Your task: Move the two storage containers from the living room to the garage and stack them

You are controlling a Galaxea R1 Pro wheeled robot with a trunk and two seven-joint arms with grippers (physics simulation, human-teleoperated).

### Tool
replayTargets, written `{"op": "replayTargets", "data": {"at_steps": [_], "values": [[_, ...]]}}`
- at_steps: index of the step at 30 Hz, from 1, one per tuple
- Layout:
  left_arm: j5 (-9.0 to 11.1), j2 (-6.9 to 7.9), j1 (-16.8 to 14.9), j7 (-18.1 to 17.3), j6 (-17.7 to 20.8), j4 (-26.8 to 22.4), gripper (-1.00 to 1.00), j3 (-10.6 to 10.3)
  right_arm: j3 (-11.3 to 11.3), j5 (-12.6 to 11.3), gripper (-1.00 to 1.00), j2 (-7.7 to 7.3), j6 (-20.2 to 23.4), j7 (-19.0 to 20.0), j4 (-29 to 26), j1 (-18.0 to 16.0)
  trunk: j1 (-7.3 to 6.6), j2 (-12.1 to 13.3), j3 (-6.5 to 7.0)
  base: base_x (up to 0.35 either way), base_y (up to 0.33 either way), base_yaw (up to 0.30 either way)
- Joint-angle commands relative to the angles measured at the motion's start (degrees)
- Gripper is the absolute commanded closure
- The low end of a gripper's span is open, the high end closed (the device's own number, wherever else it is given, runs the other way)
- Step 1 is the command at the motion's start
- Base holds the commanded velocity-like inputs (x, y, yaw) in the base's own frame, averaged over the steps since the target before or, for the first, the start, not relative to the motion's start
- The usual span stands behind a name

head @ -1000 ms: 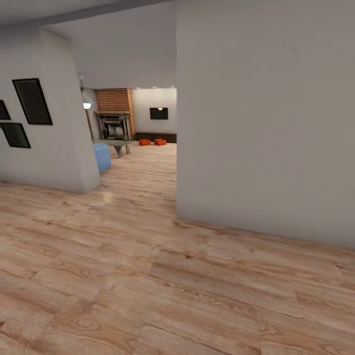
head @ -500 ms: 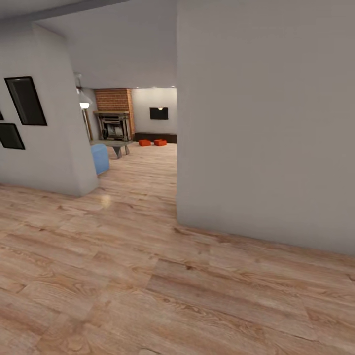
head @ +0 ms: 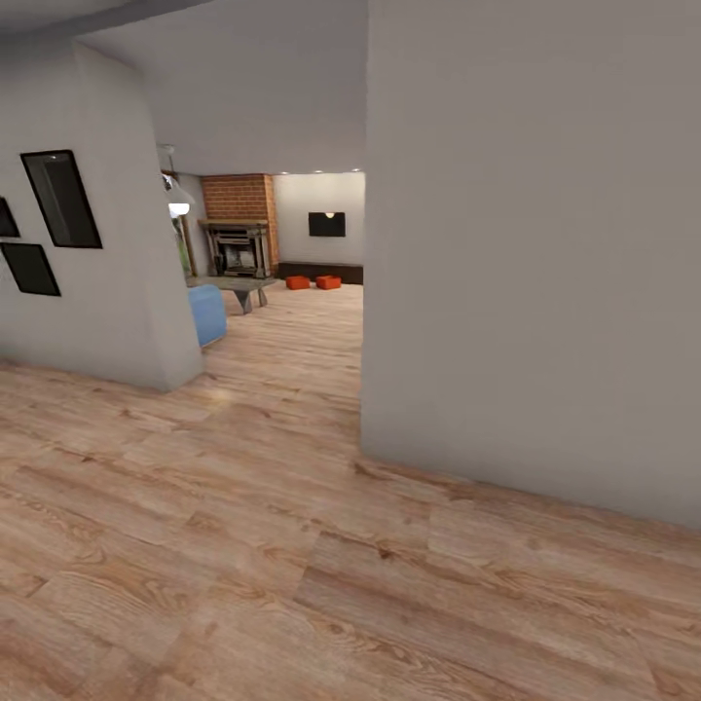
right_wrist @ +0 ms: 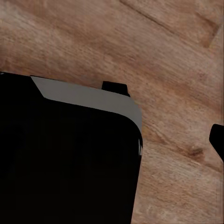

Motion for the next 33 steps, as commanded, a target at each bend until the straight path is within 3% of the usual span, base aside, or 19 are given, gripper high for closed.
{"op": "replayTargets", "data": {"at_steps": [1, 33], "values": [[0.07, 0.02, -0.01, 0.02, -0.02, -0.04, -1.00, 0.03, 0.48, -0.47, -1.00, 0.05, -0.33, -0.08, 0.18, -0.05, 0.03, -0.02, -0.05, 0.323, 0.000, 0.264], [0.07, 0.05, -0.01, 0.02, -0.05, -0.04, -1.00, 0.03, 0.48, -0.47, -1.00, 0.05, -0.33, -0.08, 0.18, -0.05, 0.03, -0.02, -0.05, 0.323, 0.000, 0.269]]}}
